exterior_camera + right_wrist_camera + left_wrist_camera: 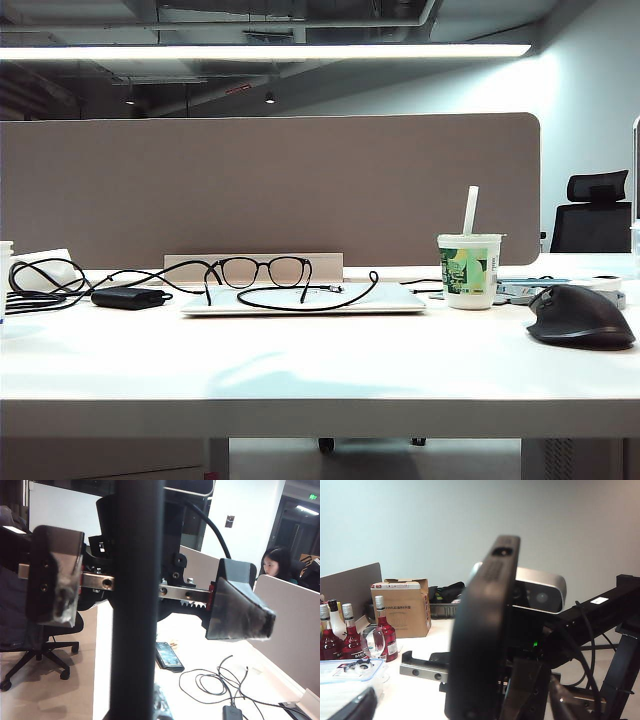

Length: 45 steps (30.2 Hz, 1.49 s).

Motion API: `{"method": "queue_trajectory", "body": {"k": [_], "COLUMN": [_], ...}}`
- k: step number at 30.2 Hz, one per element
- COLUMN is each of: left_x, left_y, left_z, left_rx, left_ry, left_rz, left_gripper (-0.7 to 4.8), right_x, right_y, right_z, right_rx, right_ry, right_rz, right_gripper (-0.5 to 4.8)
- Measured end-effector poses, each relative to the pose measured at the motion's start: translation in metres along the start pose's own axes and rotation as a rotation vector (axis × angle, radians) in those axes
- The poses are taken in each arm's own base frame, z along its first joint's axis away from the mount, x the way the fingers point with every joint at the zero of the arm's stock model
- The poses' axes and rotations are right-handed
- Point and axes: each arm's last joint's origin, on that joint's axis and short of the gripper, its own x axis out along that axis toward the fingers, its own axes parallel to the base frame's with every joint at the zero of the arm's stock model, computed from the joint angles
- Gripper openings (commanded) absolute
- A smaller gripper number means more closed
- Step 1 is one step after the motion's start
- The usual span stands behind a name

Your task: Pick up the black phone, pick up the charger plug, insert the charger plug into the phone's charging port, and finally place the connected phone back on the desk.

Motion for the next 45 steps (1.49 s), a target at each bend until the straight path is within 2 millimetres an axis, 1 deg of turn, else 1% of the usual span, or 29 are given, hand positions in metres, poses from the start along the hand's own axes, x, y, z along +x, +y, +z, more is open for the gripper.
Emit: {"method": "queue_trajectory", "body": {"k": [5,9,10,23,40,41,44,45], "left_x": [0.0,0.0,0.0,0.0033,0.0036,0.0036,0.0036,0.0036], "left_y": [0.0,0.0,0.0,-0.0023,-0.0019,-0.0019,-0.0019,-0.0019], "left_z": [0.0,0.0001,0.0,-0.0005,0.0004,0.0004,0.0005,0.0005], "left_rx": [0.0,0.001,0.0,-0.002,0.005,0.005,0.006,0.005], "left_ry": [0.0,0.0,0.0,0.002,-0.012,-0.012,-0.012,-0.012], "left_rz": [0.0,0.0,0.0,-0.022,0.009,0.009,0.009,0.009], "left_gripper": [4.77,2.88,2.7,2.7,2.65,2.52,1.18,0.96], "right_x": [0.0005,0.0008,0.0008,0.0009,0.0018,0.0018,0.0018,0.0018], "right_y": [-0.0006,-0.001,-0.001,-0.0011,-0.0021,-0.0021,-0.0021,-0.0022], "right_z": [-0.0004,-0.001,-0.001,-0.0011,-0.0031,-0.0031,-0.0037,-0.0038], "right_rx": [-0.002,0.003,0.003,0.024,0.032,0.033,0.038,0.039], "right_ry": [-0.002,0.0,0.0,0.0,0.005,0.005,0.009,0.009], "right_rz": [0.001,0.001,0.001,0.001,0.001,0.001,0.001,0.001], "right_gripper": [-0.01,-0.01,-0.01,-0.01,-0.01,-0.01,-0.01,-0.01]}}
